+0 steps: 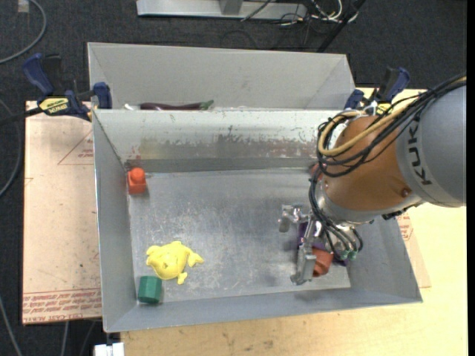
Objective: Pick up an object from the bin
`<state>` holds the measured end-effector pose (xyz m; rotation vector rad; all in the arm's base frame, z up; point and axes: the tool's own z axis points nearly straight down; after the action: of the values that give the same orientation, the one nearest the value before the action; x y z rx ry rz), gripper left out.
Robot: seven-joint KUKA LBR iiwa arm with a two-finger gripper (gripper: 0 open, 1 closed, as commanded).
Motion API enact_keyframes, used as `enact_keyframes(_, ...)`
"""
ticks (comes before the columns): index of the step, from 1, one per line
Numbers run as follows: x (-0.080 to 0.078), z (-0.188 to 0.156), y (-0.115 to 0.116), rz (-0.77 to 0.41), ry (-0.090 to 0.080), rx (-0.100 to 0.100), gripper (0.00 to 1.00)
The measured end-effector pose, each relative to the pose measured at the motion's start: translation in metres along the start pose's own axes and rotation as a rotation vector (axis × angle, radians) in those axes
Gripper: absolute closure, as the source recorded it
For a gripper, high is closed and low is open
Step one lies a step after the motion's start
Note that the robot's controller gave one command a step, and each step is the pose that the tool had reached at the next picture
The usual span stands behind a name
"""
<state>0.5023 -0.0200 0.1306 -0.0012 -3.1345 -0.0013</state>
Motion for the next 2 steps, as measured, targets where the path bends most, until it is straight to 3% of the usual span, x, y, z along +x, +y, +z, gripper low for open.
enact_keyframes(1, -0.002, -0.004, 0.000, -0.001, -0.007, 0.000, 0.00)
enact_keyframes(2, -0.003, 0.029, -0.037, -0.176, -0.012, -0.001, 0.00)
